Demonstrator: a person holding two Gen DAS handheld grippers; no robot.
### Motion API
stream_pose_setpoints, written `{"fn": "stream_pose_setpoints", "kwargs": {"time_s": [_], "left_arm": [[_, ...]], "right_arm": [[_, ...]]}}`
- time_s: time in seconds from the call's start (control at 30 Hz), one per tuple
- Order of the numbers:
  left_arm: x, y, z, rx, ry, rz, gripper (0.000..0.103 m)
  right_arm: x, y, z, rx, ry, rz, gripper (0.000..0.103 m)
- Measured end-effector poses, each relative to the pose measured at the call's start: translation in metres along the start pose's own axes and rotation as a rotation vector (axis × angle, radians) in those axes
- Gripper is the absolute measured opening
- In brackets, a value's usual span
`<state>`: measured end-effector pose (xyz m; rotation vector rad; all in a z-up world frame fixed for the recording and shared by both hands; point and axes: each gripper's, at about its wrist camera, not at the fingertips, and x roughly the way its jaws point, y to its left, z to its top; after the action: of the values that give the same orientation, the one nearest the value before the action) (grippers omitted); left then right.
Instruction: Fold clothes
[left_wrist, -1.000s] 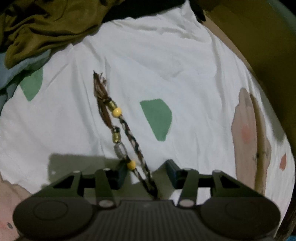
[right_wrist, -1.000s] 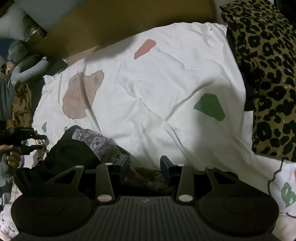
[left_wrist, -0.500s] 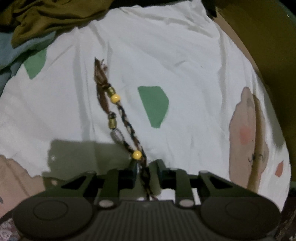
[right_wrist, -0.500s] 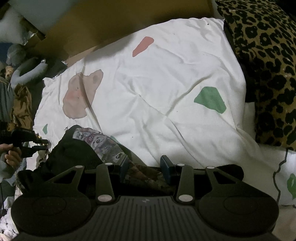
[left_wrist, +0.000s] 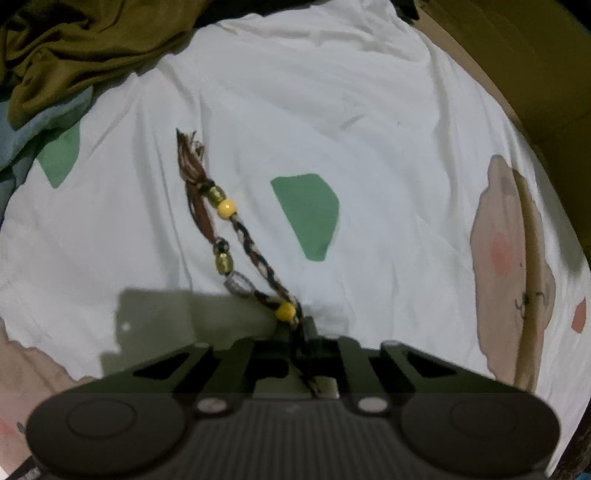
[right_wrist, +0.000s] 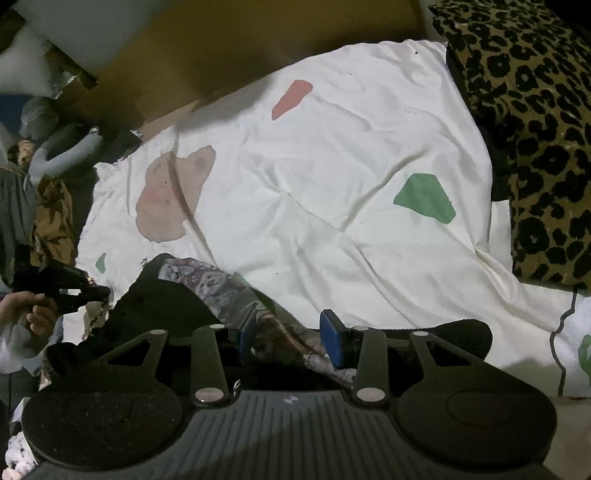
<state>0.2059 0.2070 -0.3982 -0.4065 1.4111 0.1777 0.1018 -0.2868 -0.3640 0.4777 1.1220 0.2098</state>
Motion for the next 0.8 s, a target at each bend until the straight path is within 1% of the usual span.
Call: {"fn": "stream_pose_setpoints", "kwargs": {"time_s": [0.1, 0.17, 0.23, 0.37, 0.53, 0.67, 0.73, 0.8], "left_arm": [[-0.001, -0.006, -0.002, 0.031, -0.004, 0.028, 0.003], [-0.003, -0.011, -0.003, 0.074, -0.003, 0.037, 0.002], [-0.006, -0.013, -0.003, 0.108, -0.004, 0.024, 0.002], [-0.015, -0.012, -0.005, 0.141, -0.008, -0.004, 0.002], [-0.039, -0.015, -0.001, 0.182, -0.032, -0.083, 0.002], [-0.064, -0.006, 0.000, 0.231, -0.028, -0.184, 0.002], [-0.074, -0.016, -0.009, 0.270, -0.027, -0.223, 0.002], [-0.081, -0.028, -0.008, 0.299, -0.023, -0.255, 0.002]], "right_arm": [[0.000, -0.001, 0.001, 0.006, -0.001, 0.008, 0.045], [0.000, -0.002, 0.001, 0.008, -0.002, 0.010, 0.045], [0.001, -0.004, 0.001, 0.009, -0.002, 0.011, 0.045], [0.001, -0.007, 0.000, 0.014, 0.003, 0.010, 0.045], [0.001, -0.008, 0.000, 0.013, 0.003, 0.006, 0.045], [0.001, -0.007, -0.001, 0.013, 0.003, 0.009, 0.046], [0.002, -0.007, -0.002, 0.011, 0.008, 0.007, 0.045], [0.003, -0.006, -0.001, 0.007, 0.012, 0.005, 0.046]]}}
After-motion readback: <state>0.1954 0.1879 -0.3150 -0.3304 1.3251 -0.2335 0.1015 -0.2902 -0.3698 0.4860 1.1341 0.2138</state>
